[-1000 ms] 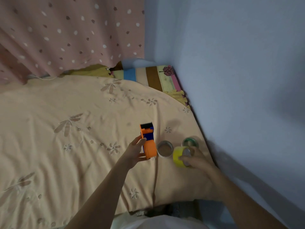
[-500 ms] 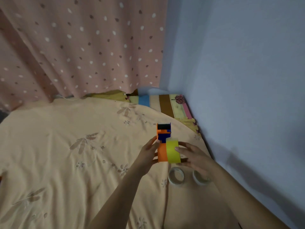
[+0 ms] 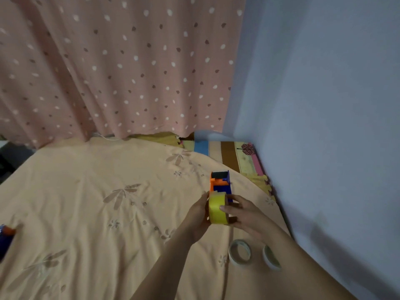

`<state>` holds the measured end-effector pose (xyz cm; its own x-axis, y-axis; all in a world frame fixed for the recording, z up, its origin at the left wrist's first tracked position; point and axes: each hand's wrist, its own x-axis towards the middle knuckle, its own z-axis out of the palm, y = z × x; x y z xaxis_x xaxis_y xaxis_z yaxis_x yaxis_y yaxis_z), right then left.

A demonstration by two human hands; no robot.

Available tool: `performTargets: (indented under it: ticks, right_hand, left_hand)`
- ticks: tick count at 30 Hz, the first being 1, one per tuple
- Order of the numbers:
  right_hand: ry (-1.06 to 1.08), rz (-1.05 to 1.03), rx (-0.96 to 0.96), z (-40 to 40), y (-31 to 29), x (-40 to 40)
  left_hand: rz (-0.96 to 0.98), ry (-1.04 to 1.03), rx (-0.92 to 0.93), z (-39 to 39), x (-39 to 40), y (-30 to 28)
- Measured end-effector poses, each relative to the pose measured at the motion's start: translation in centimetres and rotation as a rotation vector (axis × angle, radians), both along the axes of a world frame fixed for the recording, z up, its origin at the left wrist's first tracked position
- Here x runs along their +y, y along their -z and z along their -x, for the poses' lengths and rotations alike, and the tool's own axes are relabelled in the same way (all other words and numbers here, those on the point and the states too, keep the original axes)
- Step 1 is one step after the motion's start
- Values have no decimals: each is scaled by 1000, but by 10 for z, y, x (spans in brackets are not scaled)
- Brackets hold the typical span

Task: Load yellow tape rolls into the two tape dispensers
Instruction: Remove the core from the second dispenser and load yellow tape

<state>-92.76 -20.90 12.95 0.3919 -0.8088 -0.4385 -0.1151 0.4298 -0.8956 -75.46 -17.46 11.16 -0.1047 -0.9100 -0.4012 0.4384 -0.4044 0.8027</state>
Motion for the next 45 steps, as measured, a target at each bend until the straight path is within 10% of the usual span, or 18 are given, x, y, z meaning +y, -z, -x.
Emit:
performTargets:
  ticks: [9,14,25,45]
  right_hand:
    - [-15,-59,126,-46,-12,-10]
    - [-32,351,659,-66,-7,-17]
    - [13,38,282,-141,26,3]
    - [-249,183,253,-297,21,86]
  left_hand:
    - [195,45,-155,-26,5,8]
    - [132,-107,-133,-51,14,13]
    - [180,-157,-101,-101,41,4]
    - [-165,-545,-114,-235,164,15]
